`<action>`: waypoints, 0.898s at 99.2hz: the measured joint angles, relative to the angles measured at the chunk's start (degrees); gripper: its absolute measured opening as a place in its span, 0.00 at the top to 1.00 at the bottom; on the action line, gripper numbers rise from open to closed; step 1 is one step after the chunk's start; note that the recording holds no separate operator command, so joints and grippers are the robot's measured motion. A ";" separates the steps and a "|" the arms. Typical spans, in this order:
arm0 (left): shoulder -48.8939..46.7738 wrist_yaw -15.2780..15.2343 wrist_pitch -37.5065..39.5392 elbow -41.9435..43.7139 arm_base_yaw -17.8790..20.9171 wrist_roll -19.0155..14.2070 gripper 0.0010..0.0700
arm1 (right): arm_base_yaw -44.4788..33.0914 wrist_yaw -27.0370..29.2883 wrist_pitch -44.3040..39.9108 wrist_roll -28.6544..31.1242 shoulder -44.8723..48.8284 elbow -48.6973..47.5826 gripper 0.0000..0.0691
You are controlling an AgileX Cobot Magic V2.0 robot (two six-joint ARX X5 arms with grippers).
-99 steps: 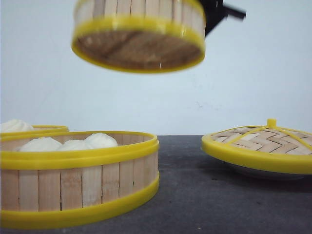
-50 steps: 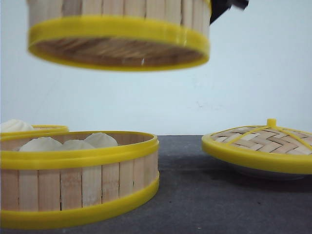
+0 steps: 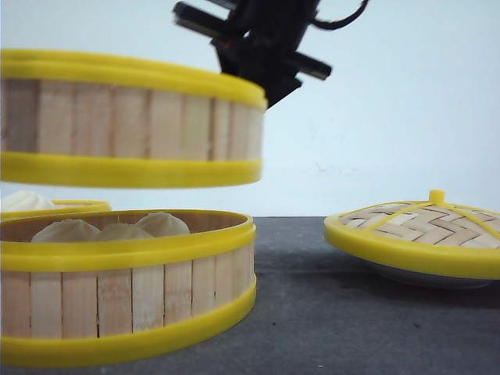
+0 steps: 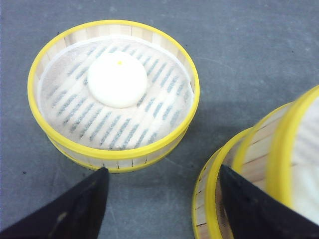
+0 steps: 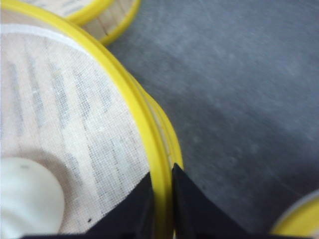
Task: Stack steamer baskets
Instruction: 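Lower the held basket onto the nearer bun basket with the right gripper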
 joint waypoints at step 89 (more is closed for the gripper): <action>0.00 0.00 -0.04 0.00 0.00 0.00 0.39 | 0.24 4.11 1.25 0.92 6.12 0.00 0.97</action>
